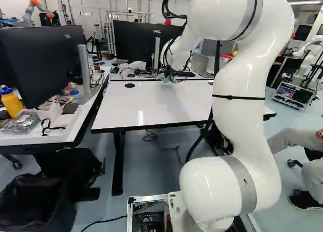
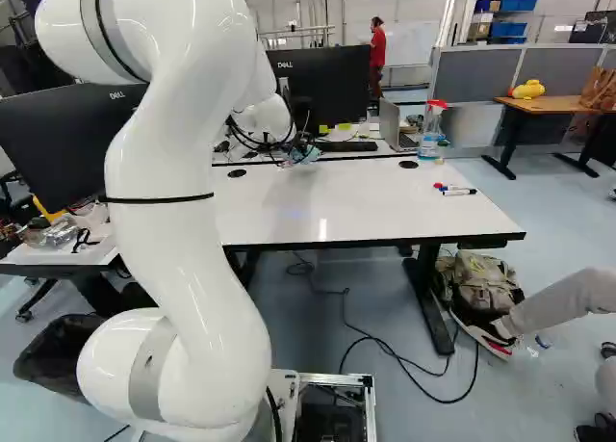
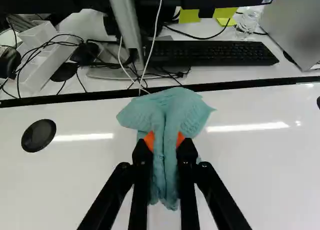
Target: Clean the table with the green towel
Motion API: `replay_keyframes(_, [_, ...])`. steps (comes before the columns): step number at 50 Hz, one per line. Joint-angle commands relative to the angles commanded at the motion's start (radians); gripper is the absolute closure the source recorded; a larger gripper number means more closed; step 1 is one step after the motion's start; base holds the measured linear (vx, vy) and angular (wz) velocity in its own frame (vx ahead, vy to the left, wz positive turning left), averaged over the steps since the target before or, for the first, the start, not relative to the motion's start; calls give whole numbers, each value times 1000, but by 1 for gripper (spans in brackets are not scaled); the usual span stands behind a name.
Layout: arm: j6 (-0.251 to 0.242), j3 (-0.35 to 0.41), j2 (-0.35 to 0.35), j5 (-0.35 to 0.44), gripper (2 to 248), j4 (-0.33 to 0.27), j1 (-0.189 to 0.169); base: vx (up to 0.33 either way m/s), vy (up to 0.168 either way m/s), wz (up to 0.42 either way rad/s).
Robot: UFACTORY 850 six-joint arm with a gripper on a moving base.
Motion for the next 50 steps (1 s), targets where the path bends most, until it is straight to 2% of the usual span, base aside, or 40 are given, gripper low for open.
replay_keyframes(10, [0,0,0,0,187,0,0,0,0,0])
replay_keyframes(11, [0,0,0,0,158,0,0,0,0,0])
replay_keyframes(15, [0,0,0,0,158,0,0,0,0,0])
replay_keyframes(16, [0,0,0,0,122,0,0,0,0,0])
replay_keyframes(20, [0,0,0,0,122,0,0,0,0,0])
replay_keyframes(21, [0,0,0,0,86,0,0,0,0,0])
replay_keyframes(26, [0,0,0,0,86,0,0,0,0,0])
replay_keyframes(27, [0,0,0,0,49,0,0,0,0,0])
replay_keyframes(31, [0,0,0,0,49,0,0,0,0,0])
replay_keyframes(32, [0,0,0,0,12,0,0,0,0,0])
replay_keyframes(36, [0,0,0,0,12,0,0,0,0,0])
replay_keyframes(37, [0,0,0,0,3,0,0,0,0,0])
replay_keyframes(50, [0,29,23,0,3,0,4,0,0,0])
